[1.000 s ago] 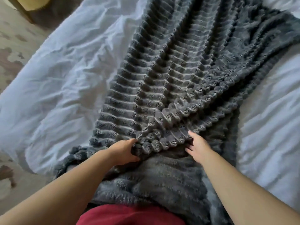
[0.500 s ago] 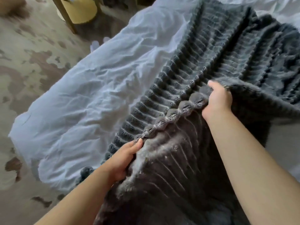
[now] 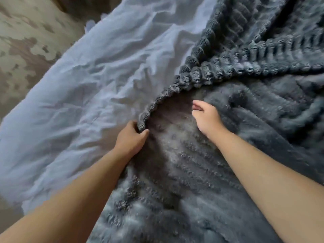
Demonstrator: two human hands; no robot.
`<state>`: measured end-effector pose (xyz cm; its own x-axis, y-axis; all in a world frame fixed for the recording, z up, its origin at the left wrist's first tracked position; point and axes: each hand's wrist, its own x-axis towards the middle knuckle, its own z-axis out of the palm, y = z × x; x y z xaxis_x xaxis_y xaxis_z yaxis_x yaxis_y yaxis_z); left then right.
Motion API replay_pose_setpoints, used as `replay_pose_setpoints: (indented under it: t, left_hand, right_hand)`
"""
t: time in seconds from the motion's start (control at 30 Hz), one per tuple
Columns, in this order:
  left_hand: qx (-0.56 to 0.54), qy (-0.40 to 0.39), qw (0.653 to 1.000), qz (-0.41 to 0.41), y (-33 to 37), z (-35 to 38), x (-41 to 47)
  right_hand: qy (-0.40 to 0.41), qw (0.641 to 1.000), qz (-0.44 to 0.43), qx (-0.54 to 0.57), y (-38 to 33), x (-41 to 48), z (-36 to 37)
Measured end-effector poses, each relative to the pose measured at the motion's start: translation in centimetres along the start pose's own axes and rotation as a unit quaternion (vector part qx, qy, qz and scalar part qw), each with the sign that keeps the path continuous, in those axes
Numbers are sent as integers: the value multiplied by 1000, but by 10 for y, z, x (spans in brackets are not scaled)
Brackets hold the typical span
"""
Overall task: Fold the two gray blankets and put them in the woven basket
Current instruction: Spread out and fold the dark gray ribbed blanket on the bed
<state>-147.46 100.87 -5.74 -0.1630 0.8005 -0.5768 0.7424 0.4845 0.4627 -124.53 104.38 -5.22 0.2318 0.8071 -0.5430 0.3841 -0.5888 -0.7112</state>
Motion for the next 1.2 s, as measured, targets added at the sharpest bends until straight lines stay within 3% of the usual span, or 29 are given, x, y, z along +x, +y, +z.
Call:
replay_pose_setpoints:
  t: [0.17,0.27,0.33,0.43,0.5,0.53,0.63,0.77,1.0,1.1,1.2]
  left_hand:
    - [-18,-34,999,26,40,7,27]
    - [-27,-31,998,52,56,14,38]
    - [-55,-34,997,47,62,18,43]
    - [-184,-45,982,0,69,23,37]
    - [-281,-77,955,-49,74,24,25]
    - [-316,-101,941,-72,77,24,17]
    - [-366,-154,912,-99,86,13,-10]
    - [-326,-162,930,-61,118,-22,-56]
    - [-276,-151,945,91,187,-116,-141]
    - [-227,-139,956,122,185,-122,-158]
    - [-202,-170,960,96,162,-104,-169]
  right_hand:
    - [116,990,76,-15,56,-29,-77]
    - [201,967,153,-47,101,-61,-125]
    - [274,932,221,-85,136,-91,-154]
    - [385,846,348,-121,189,-141,-189]
    - [388,814,431,-26,215,-170,-199]
    - [369,810,450,78,223,-180,-201]
    - [272,788,394,387,227,-195,-204]
    - [190,838,320,400,187,-214,-218]
    - [228,854,146,443,72,-268,-287]
    - [216,890,158,368,66,-290,-284]
    - [176,902,241,311,88,-298,-256]
